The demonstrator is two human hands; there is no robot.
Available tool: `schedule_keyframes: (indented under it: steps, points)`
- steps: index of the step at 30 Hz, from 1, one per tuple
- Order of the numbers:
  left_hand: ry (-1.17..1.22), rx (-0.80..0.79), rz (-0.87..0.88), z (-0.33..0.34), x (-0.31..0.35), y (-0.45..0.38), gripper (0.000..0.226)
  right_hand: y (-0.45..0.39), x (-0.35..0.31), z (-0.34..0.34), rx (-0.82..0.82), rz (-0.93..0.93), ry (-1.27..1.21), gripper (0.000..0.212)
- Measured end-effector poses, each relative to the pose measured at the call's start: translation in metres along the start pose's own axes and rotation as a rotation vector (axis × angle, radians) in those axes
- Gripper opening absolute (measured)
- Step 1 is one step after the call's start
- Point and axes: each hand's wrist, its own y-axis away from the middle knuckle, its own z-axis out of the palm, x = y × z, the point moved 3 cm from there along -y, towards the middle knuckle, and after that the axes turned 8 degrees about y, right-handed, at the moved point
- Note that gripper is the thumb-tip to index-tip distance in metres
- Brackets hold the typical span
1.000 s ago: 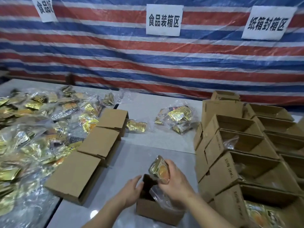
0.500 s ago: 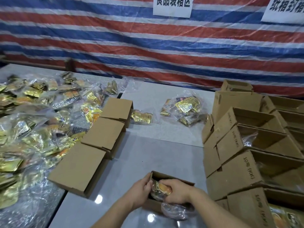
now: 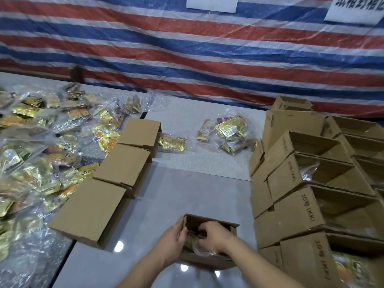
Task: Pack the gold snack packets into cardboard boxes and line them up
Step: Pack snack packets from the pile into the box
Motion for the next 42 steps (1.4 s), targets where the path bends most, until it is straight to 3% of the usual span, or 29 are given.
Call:
schedule_keyframes:
  steps: [3,6,9,13,15,18,20,25,29,32,37,42]
  points:
    - [0.022,-0.004,-0.017,0.000,0.000,0.000,0.042,0.006,0.005,-0.008,-0.041,0.050,0.210,0.031]
    - [-0.007,-0.017,-0.032,0.003,0.000,0.000,0.045,0.002,0.001,0.000,-0.317,0.176,0.160,0.042]
    - [-0.044,-0.028,-0.029,0.006,0.001,0.002,0.046,-0.001,-0.015,0.015,-0.586,0.218,-0.002,0.026]
    - [-0.082,-0.038,-0.024,0.006,0.003,0.004,0.047,-0.007,-0.024,0.029,-0.619,0.165,0.063,0.043]
    - [-0.084,-0.026,-0.016,0.006,0.003,0.004,0.046,-0.007,-0.024,0.029,-0.537,0.143,0.093,0.043]
    - [-0.076,0.019,-0.032,0.005,0.003,0.002,0.045,-0.005,-0.020,0.011,-0.119,0.166,0.209,0.038]
    - [-0.098,0.042,-0.029,0.006,0.004,0.001,0.043,0.000,-0.015,0.000,0.045,0.140,0.366,0.034]
    - [-0.201,0.094,-0.113,0.005,0.002,0.000,0.041,0.014,0.002,-0.012,0.016,0.199,0.595,0.038]
    - [-0.296,0.097,-0.174,0.009,0.004,0.002,0.032,0.026,0.026,-0.013,-0.092,0.143,0.436,0.034]
    - [-0.203,0.079,-0.216,0.018,0.007,0.003,0.024,0.041,0.033,-0.005,-0.235,0.057,0.279,0.036]
    - [-0.033,0.102,-0.247,0.028,0.016,0.013,0.043,0.065,0.032,-0.002,0.003,0.093,0.108,0.035]
    - [0.061,0.195,-0.214,0.019,0.038,0.033,0.055,0.089,0.039,-0.010,0.118,0.031,0.181,0.023]
